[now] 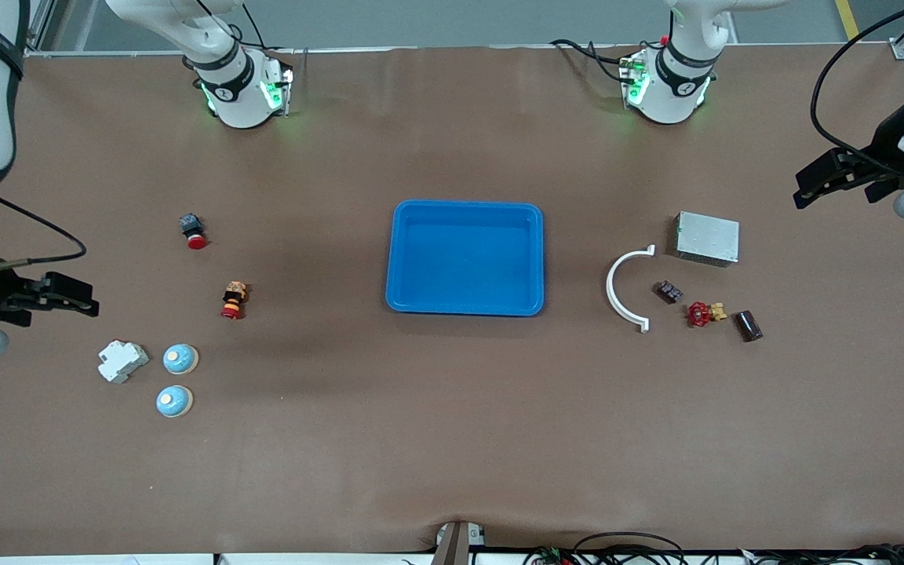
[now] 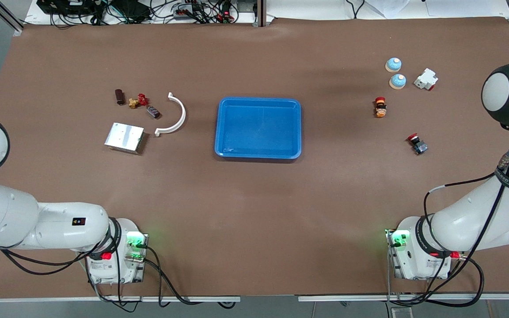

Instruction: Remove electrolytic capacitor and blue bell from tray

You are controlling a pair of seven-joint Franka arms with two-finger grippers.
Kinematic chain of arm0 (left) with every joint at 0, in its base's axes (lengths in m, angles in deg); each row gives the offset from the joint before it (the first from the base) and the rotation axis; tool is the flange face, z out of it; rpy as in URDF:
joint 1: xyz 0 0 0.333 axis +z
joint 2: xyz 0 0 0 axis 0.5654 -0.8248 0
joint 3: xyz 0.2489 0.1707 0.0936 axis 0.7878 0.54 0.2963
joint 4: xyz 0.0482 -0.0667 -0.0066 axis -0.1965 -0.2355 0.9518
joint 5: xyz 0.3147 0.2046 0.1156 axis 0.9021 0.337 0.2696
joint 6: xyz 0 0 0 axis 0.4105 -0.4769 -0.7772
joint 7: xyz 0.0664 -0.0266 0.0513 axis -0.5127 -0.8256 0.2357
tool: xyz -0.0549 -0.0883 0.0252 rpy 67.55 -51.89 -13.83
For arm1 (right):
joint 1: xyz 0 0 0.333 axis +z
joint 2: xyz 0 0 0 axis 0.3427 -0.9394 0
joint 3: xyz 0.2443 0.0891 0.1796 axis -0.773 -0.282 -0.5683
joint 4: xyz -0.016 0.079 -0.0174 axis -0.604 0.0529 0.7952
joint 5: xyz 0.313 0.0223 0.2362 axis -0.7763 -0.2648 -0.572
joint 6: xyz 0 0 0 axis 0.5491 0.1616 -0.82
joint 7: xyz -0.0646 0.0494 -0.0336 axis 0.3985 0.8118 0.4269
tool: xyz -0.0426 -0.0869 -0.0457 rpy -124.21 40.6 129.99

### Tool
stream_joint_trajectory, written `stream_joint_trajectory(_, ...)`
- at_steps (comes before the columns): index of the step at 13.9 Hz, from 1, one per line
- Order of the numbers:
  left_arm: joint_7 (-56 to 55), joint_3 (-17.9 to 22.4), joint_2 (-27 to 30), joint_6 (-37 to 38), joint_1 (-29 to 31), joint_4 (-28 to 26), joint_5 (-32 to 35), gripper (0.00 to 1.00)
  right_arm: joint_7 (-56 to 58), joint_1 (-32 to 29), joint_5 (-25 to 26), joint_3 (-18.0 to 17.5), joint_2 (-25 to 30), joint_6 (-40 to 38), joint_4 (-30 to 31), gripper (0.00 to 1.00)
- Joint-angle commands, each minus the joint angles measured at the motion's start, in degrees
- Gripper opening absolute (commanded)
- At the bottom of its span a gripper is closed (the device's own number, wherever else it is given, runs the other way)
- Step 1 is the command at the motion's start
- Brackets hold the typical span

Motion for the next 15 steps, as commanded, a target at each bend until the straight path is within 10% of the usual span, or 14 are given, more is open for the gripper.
stream_joint_trajectory(1,-0.7,0.0,0.0,0.3,0.5,0.9,-1.3,1.00,-2.8,0.3,1.3,-0.5,4.3,-1.5,2.8,1.00)
stream_joint_trajectory(6,0.2,0.0,1.4,2.1,0.5,0.9,-0.7,1.00,-3.2,-1.8,1.3,-1.4,8.3,-3.7,4.7,1.00)
stream_joint_trajectory(15,0.5,-0.1,4.2,2.5,0.4,-1.4,-1.1,1.00,-6.7,-10.8,5.0,-13.4,14.6,-3.5,9.1,1.00)
